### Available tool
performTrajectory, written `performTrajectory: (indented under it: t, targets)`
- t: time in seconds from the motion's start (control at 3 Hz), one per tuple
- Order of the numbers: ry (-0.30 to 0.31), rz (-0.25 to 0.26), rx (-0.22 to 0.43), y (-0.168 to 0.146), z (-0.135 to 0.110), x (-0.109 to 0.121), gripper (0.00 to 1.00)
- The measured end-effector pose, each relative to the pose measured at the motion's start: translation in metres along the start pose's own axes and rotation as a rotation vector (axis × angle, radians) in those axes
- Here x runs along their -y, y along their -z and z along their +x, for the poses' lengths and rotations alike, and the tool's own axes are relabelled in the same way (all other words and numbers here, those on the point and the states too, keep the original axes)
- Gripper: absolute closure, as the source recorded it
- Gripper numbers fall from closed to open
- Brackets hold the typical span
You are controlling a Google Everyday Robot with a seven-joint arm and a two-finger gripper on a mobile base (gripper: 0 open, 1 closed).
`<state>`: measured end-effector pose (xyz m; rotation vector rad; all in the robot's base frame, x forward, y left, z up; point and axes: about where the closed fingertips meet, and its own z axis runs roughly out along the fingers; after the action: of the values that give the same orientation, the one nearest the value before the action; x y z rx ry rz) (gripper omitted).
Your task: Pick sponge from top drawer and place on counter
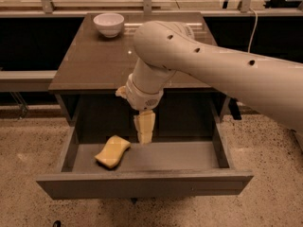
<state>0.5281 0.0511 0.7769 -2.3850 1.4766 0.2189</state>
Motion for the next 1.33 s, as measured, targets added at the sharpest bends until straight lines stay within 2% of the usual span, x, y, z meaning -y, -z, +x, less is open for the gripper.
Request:
performTrajectory:
  t: [0.33, 0.67, 1.0, 1.33]
  targets:
    - [0.107, 0.023, 0.009, -0.037, -0.005, 0.011, 0.00]
    - [0.251, 0.026, 0.004, -0.080, -0.017, 0.022, 0.00]
    - [0.391, -0.015, 0.014, -0.125, -0.026, 0.027, 0.00]
    - [0.489, -0.097, -0.002, -0.164, -0.030, 0.026, 0.00]
